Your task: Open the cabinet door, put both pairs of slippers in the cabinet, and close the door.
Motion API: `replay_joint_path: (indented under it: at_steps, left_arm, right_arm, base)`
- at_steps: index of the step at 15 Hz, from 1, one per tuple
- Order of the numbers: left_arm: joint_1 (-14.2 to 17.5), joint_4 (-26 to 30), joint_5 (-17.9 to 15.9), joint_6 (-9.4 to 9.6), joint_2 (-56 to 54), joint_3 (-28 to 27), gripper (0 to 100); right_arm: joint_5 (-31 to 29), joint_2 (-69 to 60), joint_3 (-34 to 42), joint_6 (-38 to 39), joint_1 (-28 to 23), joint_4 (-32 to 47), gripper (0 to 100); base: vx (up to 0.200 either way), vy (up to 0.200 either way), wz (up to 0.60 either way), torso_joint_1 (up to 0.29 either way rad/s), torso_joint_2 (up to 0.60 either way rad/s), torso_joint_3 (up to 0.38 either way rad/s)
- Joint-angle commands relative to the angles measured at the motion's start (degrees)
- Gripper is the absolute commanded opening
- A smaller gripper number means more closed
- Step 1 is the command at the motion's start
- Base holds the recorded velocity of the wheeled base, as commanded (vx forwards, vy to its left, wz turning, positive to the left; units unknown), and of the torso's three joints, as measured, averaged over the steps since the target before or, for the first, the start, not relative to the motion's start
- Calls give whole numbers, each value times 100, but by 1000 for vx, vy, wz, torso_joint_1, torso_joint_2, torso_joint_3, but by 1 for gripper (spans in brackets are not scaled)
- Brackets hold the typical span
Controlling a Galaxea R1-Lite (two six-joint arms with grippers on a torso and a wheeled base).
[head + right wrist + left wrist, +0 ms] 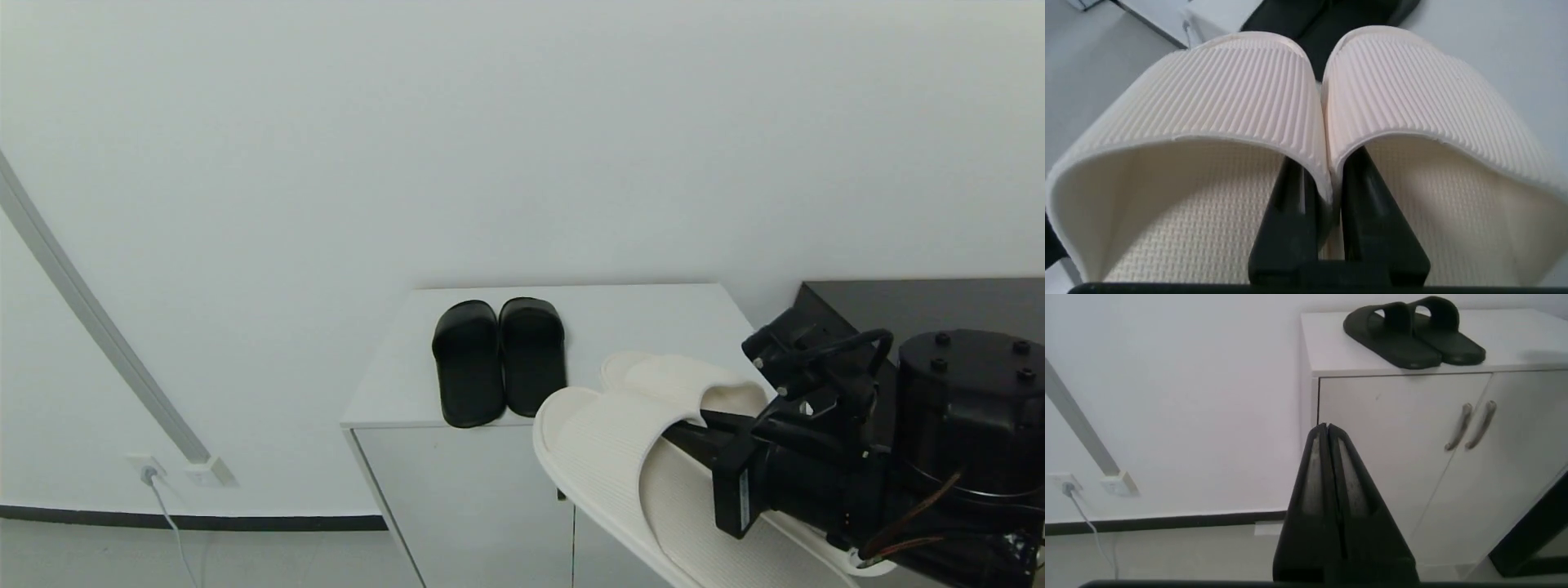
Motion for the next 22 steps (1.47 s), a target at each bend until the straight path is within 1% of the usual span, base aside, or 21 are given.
replay_joint_path:
  at_steps: [1,2,20,22]
  left_arm:
    - [1,-1,-2,2,7,-9,0]
    - [1,-1,-2,2,7,0,0]
    - [1,-1,7,-24,7,0,0]
    - [1,-1,-2,-24,7,0,0]
  right_arm:
    - [1,-40,72,-38,6,-1,0]
    - [19,-49,90,-38,-3,-1,0]
    - [54,-67,195,-38,6,-45,0]
    - [54,-67,195,-38,6,-45,0]
  base:
    - [-200,0,0,-17,-7,2]
    - [-200,0,0,-2,2,-2]
    - [0,0,0,-1,1,4]
    - [0,0,0,-124,305,158]
